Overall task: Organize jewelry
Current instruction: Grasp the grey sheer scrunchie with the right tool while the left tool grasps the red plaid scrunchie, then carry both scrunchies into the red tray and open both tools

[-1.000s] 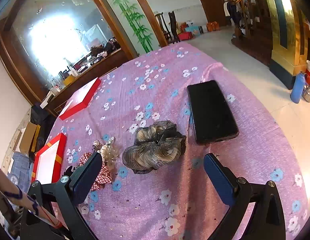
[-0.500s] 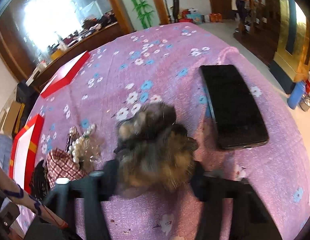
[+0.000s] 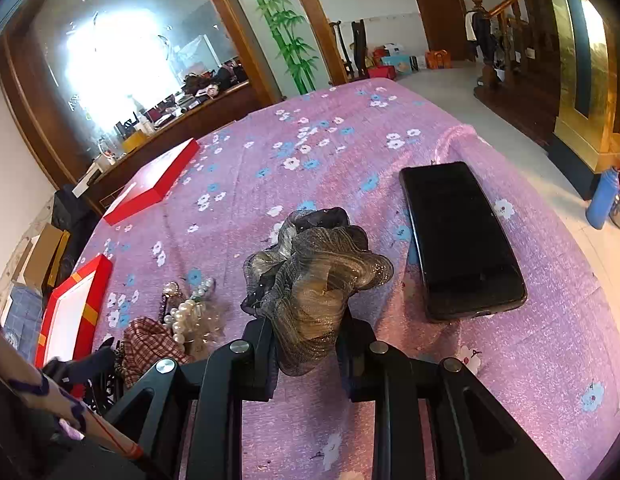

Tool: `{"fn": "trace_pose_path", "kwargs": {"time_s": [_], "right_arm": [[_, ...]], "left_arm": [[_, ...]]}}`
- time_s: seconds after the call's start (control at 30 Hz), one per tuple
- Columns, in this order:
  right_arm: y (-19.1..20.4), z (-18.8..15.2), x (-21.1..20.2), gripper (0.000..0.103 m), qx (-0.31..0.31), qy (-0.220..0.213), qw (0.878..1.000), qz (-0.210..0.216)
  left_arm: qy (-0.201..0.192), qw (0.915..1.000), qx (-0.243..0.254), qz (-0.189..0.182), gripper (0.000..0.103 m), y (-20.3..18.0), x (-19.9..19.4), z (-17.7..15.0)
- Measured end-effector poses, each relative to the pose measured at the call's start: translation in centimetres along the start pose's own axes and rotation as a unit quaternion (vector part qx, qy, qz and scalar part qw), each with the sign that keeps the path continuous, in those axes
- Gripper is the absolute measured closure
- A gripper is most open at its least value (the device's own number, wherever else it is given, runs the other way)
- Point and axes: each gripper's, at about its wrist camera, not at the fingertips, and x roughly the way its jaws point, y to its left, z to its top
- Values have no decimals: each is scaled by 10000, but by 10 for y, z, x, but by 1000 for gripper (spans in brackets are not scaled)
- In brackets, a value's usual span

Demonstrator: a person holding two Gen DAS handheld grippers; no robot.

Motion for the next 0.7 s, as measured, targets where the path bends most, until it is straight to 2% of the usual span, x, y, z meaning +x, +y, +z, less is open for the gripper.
{"fn": "trace_pose_path", "kwargs": {"time_s": [0.03,0.1,0.23,0.47,0.7], "right_arm": [[0,0,-1,78,1,-13,10000,16],[1,0,-3,78,9,-54,10000,52],[1,1,-11,78,13,-240,9995,193],[19,-2,-29,78,-348,-626,9963,466],[23,-1,-26,78,-474,-580,9957,544]], "left_arm": [[63,10000,-38,-55,67,2,3,0],[118,9995,-188,-220,77,9,7,0],[-110,9983,-419,-384,82,19,-8,0],[-687,9952,-569,-398,82,28,-47,4],[-779,9930,-807,-371,82,47,-58,4]]}}
